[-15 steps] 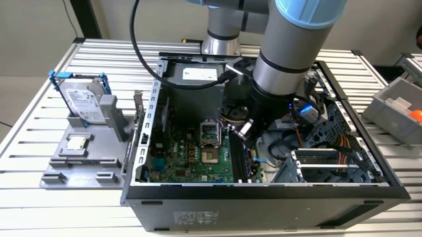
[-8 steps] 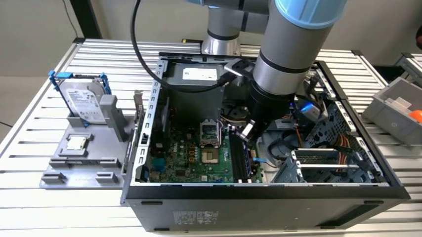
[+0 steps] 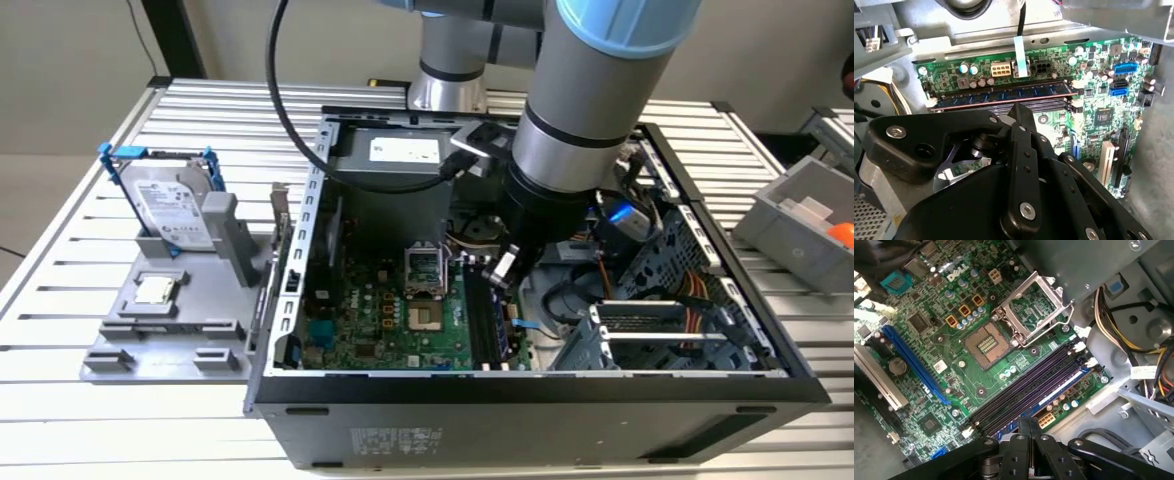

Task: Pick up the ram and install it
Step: 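Press down the ram until it locks into place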

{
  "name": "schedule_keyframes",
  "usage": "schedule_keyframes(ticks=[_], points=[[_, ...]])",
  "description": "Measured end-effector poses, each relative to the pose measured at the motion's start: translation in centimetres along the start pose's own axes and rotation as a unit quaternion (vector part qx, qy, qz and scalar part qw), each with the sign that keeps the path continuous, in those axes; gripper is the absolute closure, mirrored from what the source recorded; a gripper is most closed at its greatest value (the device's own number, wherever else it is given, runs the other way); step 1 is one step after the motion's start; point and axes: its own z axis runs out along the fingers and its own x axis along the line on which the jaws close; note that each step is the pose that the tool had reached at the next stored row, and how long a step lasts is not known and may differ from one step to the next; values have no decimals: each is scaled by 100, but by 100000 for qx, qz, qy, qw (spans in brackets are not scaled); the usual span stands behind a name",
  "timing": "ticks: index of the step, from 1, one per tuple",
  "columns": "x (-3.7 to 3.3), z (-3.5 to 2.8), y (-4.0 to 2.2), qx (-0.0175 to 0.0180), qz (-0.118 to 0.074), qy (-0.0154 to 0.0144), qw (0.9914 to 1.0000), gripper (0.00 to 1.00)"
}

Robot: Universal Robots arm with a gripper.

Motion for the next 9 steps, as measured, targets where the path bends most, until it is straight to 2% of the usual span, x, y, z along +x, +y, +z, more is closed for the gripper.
schedule_keyframes(ticks=[5, 9], points=[[-1, 0, 1, 52, -3323, 25, 99945, 100], [-1, 0, 1, 96, -5932, 49, 99824, 100]])
